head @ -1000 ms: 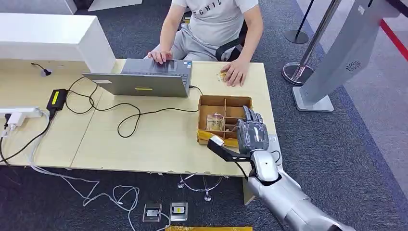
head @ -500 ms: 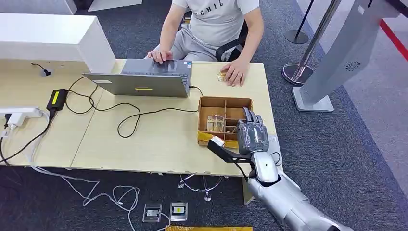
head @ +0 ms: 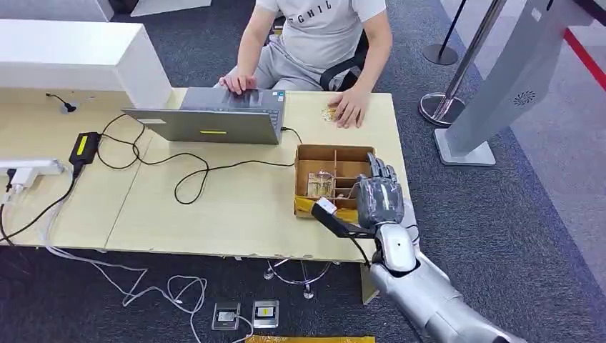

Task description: Pass the card to the sensor for recognition and then transmit it.

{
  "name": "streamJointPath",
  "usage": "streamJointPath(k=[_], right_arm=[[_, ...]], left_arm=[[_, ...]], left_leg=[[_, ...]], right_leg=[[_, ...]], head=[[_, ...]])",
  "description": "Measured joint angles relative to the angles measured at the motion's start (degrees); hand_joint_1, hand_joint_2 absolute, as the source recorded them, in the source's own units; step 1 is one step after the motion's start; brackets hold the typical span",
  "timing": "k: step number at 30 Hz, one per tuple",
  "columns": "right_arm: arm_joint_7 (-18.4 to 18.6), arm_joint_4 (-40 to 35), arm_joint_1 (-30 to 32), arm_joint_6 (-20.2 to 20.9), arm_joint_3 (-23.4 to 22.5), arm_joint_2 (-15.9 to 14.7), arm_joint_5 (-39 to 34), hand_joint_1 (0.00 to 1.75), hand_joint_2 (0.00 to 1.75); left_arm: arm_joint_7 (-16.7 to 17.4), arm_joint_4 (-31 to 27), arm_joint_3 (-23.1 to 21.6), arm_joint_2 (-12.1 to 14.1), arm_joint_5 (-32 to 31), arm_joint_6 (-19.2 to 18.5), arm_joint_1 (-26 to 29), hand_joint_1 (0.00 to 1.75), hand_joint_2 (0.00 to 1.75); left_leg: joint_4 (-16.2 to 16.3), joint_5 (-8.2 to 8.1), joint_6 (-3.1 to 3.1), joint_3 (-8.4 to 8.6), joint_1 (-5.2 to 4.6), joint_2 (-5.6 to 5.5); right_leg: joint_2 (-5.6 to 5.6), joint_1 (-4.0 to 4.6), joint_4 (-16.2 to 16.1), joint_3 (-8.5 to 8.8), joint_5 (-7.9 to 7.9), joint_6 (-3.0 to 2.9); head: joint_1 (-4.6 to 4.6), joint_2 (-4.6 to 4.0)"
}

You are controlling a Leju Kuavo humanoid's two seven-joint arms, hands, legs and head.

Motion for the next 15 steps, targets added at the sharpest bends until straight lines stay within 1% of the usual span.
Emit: streamJointPath(k=[3,7,13,15], right_arm=[[0.8,-4.0,-0.5,0.8,-1.1,-1.1,1.5,1.75,1.75],[1.4,-9.2,-1.1,3.1,-2.8,-2.1,2.4,1.75,1.75],[1.7,-13.6,-1.1,3.3,-4.1,-3.1,3.1,1.75,1.75],[1.3,-14.7,-1.1,3.2,-4.3,-3.4,2.9,1.75,1.75]], left_arm=[[-0.5,0.0,0.0,0.0,-0.1,-0.1,0.0,0.0,0.0],[-0.6,0.0,0.0,0.0,-0.2,-0.2,0.0,0.0,0.0],[-0.6,0.0,0.0,0.0,-0.2,-0.2,0.0,0.0,0.0],[-0.9,0.0,0.0,0.0,-0.7,-0.4,0.0,0.0,0.0]], left_leg=[[0.0,0.0,0.0,0.0,0.0,0.01],[0.0,0.0,0.0,0.02,0.0,0.01],[0.0,0.0,0.0,0.02,0.0,0.02],[0.0,0.0,0.0,0.01,0.0,0.02]], right_leg=[[0.01,0.0,0.0,0.0,0.0,0.0],[0.04,0.0,0.0,0.0,0.0,0.0],[0.05,0.0,0.0,0.0,0.0,0.0],[0.05,0.0,0.0,0.0,0.0,0.0]], head=[[0.0,0.0],[0.0,0.0],[0.02,0.0],[0.02,0.0]])
